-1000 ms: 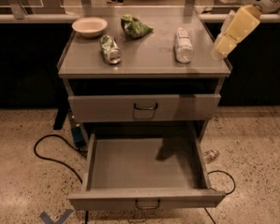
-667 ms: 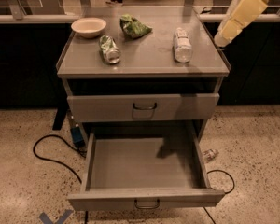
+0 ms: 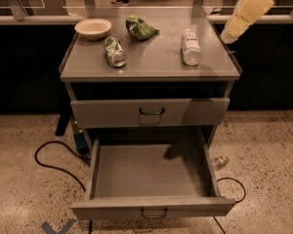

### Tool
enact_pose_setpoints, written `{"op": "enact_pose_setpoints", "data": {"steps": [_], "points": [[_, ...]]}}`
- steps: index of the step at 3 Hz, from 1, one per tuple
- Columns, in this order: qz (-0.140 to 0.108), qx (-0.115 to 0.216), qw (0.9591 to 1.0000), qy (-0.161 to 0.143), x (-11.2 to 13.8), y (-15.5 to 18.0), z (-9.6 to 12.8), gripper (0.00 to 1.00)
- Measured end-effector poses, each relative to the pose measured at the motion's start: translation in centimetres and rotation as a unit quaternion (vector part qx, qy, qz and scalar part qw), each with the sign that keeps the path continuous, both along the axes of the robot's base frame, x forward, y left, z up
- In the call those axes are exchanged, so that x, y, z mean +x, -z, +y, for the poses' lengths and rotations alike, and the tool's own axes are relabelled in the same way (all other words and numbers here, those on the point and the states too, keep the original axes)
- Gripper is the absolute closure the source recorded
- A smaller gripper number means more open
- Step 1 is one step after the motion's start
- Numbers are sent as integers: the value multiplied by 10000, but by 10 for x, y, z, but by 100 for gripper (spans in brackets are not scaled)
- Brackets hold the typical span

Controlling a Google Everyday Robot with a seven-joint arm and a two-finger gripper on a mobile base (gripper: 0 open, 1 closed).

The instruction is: Place blue plastic bottle into middle drawer

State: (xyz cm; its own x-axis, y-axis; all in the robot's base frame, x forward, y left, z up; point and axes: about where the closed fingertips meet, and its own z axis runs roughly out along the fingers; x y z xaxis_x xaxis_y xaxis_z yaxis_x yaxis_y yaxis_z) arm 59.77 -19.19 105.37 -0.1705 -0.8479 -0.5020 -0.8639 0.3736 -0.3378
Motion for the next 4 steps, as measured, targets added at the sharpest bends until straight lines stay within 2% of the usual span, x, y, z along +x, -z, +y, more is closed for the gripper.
{"op": "enact_pose_setpoints", "data": {"steps": [1,2,3,4], "points": [[150,-249,9906,1339,61,13,-40,0],[103,-156,9798,1990,68,3,-67,0],[101,-153,9799,1986,68,3,-66,0],[122,-134,9881,1528,90,17,-45,0]]}}
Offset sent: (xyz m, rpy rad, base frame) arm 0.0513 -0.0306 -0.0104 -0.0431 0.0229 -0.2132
